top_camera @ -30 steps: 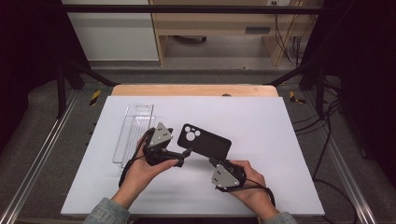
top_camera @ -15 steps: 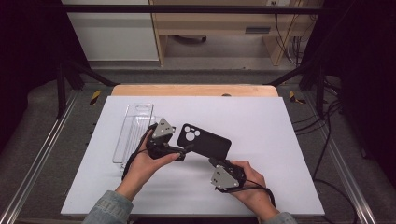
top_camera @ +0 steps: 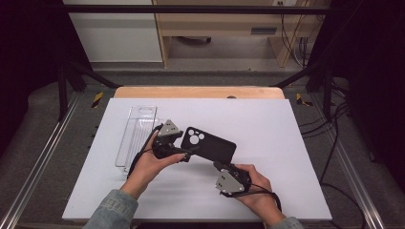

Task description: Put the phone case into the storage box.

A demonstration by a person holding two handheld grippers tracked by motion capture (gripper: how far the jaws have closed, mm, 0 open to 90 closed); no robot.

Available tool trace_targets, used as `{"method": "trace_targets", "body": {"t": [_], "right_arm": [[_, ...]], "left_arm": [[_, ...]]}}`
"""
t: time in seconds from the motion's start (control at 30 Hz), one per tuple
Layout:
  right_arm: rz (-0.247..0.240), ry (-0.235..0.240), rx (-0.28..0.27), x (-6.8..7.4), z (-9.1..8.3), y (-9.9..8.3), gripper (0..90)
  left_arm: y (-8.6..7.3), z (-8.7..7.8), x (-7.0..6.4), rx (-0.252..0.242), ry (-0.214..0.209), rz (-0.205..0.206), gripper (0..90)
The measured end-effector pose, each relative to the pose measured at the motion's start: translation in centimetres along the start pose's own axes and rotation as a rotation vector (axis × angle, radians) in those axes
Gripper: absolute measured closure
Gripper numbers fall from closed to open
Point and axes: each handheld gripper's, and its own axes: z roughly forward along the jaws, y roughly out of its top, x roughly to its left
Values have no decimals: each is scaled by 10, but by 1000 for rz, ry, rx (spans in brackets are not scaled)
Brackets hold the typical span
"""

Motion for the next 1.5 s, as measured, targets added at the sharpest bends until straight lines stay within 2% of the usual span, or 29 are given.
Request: {"method": "trace_targets", "body": {"t": [0.1,0.17,0.3,0.33,0.53,0.7,0.8,0.87,1.03,1.17,1.37,1.5], "right_arm": [[-1,-1,0,0,0,0,888],[-1,-1,0,0,0,0,888],[1,-1,0,1,0,0,888],[-4,0,1,1,0,1,888],[-1,-1,0,2,0,1,889],[-3,0,1,3,1,2,888],[-1,3,2,2,1,1,889],[1,7,4,2,1,1,888],[5,11,5,3,3,0,889],[3,20,10,3,3,0,890],[14,18,5,2,2,-1,892],[24,21,8,2,3,-2,892]], "left_arm": [[0,0,1,-1,-20,-18,136],[0,0,2,3,-49,-29,137],[-1,0,4,5,-34,-39,163],[-1,-1,6,4,-35,-43,194],[-1,-3,6,-11,-53,-50,249],[-1,-5,5,-12,-46,-39,305],[0,-6,6,-16,-42,-42,363],[-1,-7,6,-19,-29,-26,422],[0,-11,9,-29,-26,-48,543],[1,-16,9,-67,-50,-76,640],[2,-20,11,-83,-47,-89,788],[3,-21,10,-92,-52,-98,826]]}}
